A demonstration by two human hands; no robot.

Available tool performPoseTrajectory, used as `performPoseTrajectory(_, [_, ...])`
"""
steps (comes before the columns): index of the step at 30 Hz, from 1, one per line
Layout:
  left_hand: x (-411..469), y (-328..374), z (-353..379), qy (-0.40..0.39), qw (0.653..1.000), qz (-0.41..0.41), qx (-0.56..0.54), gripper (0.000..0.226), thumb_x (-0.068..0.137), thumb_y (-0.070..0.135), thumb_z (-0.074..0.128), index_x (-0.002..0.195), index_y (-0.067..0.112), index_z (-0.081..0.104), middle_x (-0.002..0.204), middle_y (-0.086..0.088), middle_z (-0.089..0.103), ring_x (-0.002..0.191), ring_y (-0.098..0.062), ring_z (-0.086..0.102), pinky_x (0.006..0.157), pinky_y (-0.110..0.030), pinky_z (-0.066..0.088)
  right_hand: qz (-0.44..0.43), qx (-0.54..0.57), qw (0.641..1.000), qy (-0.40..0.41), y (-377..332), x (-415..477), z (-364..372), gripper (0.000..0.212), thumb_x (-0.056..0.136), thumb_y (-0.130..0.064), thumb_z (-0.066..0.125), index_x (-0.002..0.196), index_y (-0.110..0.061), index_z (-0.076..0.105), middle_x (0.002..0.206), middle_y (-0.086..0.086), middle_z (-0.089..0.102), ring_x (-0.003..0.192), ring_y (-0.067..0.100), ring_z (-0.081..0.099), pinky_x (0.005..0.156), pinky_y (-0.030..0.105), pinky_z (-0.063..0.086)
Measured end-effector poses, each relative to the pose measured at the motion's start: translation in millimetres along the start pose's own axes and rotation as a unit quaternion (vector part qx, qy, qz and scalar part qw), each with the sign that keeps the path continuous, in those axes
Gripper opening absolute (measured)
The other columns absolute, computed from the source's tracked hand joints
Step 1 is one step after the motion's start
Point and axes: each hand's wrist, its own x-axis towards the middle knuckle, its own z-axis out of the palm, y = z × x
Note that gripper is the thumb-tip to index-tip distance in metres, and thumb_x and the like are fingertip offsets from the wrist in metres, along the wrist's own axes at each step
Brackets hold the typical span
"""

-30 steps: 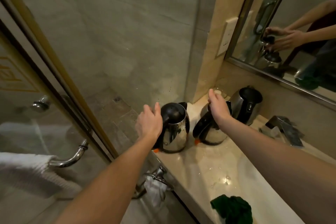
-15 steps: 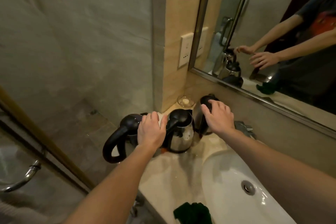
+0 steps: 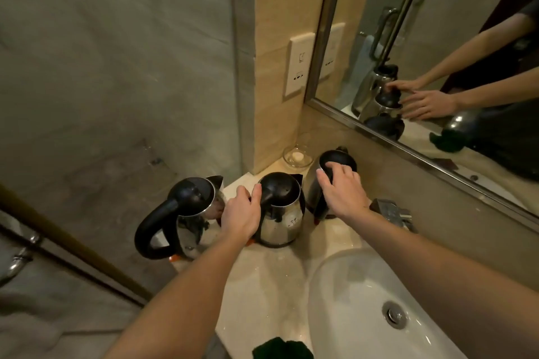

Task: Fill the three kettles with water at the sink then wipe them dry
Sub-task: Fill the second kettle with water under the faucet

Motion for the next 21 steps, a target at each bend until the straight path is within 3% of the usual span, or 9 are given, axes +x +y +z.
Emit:
performPoseTrajectory(4, [10.5, 3.3, 4.1, 0.019, 0.998, -0.056, -0.021, 0.07, 0.097, 0.067, 0.017, 0.111, 0.015, 0.061, 0.106, -0.009, 0.065, 0.102, -0.031, 0.061, 0.09, -0.044, 0.048, -0.011, 0.013, 1.0, -0.006, -0.6, 13.4, 11.3, 0.055, 0.1, -0.054, 0.032, 0.145, -0.022, 0.039, 0.15, 0.003, 0.039, 0.139, 0.024, 0.031, 0.111, 0.042, 0.032])
performPoseTrajectory(12, [3.4, 8.0, 11.1, 0.071, 0.987, -0.097, -0.104, 0.074, 0.095, 0.067, 0.016, 0.109, 0.013, 0.064, 0.105, -0.011, 0.067, 0.101, -0.032, 0.062, 0.095, -0.049, 0.048, -0.039, 0.033, 0.999, -0.006, 2.8, 9.5, 14.0, 0.053, 0.101, -0.051, 0.034, 0.144, -0.021, 0.041, 0.148, 0.001, 0.04, 0.137, 0.018, 0.033, 0.107, 0.038, 0.034])
performPoseTrajectory(15, [-4.9, 12.3, 8.4, 0.084, 0.984, -0.093, -0.129, 0.067, 0.094, 0.069, 0.018, 0.096, 0.016, 0.06, 0.097, -0.009, 0.065, 0.093, -0.03, 0.064, 0.092, -0.049, 0.05, -0.039, 0.067, 0.997, -0.003, 0.2, 1.8, 11.3, 0.051, 0.101, -0.05, 0.034, 0.143, -0.021, 0.042, 0.146, 0.001, 0.042, 0.135, 0.018, 0.036, 0.107, 0.039, 0.035])
performPoseTrajectory(18, [-15.2, 15.1, 0.8, 0.068, 0.981, -0.09, -0.158, 0.054, 0.1, 0.061, 0.024, 0.089, 0.018, 0.055, 0.085, -0.005, 0.061, 0.079, -0.024, 0.065, 0.072, -0.041, 0.055, 0.002, 0.136, 0.991, -0.015, -1.5, -8.1, 6.6, 0.049, 0.102, -0.049, 0.034, 0.142, -0.021, 0.043, 0.143, 0.002, 0.046, 0.127, 0.018, 0.045, 0.104, 0.04, 0.04])
performPoseTrajectory(21, [-26.5, 18.2, -9.7, 0.033, 0.976, -0.078, -0.199, 0.049, 0.101, 0.059, 0.028, 0.09, 0.019, 0.054, 0.081, -0.007, 0.059, 0.069, -0.021, 0.064, 0.051, -0.027, 0.048, 0.065, 0.236, 0.969, -0.036, -4.5, -21.1, -2.2, 0.045, 0.103, -0.046, 0.034, 0.137, -0.019, 0.046, 0.131, 0.002, 0.055, 0.112, 0.015, 0.05, 0.098, 0.038, 0.043])
